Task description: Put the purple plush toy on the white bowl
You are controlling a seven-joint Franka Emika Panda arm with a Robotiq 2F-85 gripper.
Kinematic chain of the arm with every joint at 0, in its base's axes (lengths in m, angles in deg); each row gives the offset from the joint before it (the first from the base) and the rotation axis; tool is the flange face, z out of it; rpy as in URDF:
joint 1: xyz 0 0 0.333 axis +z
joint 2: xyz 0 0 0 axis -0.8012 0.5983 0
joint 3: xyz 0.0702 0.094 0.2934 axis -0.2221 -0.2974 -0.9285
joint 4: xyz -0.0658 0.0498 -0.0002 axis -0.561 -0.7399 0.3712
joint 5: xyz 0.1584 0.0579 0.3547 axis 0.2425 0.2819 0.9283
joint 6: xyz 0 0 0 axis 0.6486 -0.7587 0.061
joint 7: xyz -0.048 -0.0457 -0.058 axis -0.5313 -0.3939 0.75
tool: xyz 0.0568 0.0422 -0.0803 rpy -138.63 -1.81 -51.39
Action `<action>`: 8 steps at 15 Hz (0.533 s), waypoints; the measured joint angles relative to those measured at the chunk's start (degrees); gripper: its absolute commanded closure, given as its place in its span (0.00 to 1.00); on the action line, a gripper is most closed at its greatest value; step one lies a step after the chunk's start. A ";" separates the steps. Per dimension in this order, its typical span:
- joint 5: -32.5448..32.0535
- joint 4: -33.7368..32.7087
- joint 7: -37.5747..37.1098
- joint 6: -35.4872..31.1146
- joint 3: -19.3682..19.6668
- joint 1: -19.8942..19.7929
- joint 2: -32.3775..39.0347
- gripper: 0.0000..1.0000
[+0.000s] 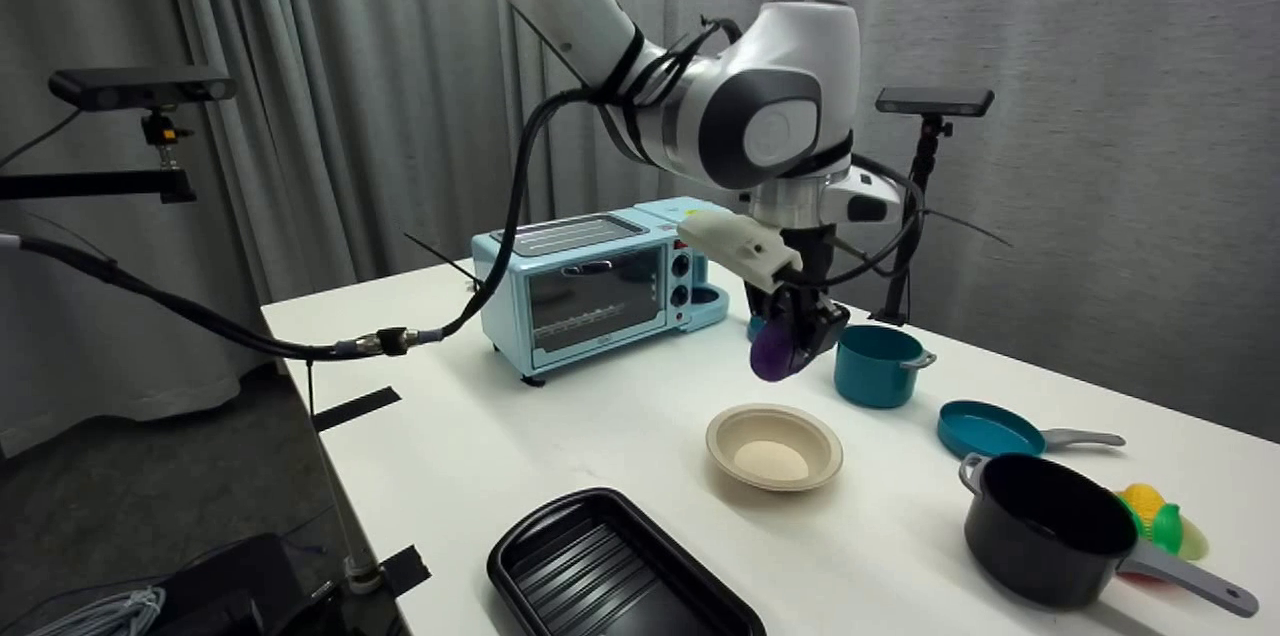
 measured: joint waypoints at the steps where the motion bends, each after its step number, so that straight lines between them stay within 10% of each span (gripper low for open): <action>1: 0.00 -0.53 -0.04 -0.01 0.02 0.00 1.68 0.94; 7: -0.27 -3.95 -1.59 -0.02 0.24 0.12 10.59 0.94; 8: -0.28 -4.42 -1.98 -0.01 0.30 0.14 11.72 0.49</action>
